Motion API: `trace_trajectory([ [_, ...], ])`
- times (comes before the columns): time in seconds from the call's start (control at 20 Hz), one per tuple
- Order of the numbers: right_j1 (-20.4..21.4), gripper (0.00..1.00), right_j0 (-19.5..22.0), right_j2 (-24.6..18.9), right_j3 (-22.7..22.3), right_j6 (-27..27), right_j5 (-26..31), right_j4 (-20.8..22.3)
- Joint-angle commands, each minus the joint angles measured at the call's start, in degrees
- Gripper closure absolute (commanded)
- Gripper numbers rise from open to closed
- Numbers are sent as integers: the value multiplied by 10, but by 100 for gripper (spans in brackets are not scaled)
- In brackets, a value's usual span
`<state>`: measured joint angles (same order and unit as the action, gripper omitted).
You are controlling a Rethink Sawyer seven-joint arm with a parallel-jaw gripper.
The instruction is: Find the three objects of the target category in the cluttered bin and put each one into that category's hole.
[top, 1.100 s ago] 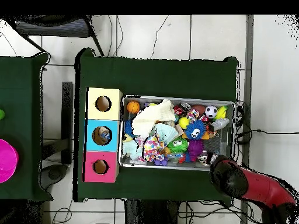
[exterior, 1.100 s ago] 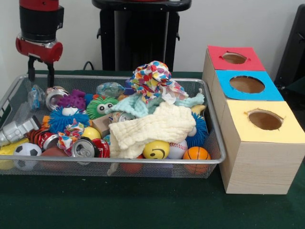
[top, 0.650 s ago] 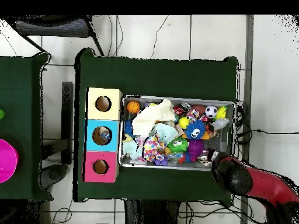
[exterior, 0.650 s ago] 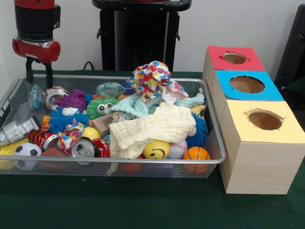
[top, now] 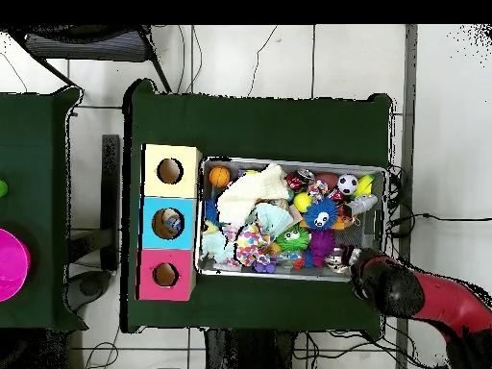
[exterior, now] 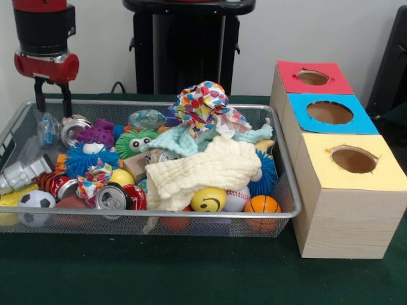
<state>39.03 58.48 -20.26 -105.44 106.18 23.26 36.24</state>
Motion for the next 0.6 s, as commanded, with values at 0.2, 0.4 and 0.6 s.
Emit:
trace_trajectory([
  [0.2, -52, 0, 15, -85, 29, -208, 89, 81],
  [0.4, -43, 0, 18, -98, 34, -219, 96, 100],
  [0.6, -30, 0, 19, -114, 45, -229, 104, 106],
])
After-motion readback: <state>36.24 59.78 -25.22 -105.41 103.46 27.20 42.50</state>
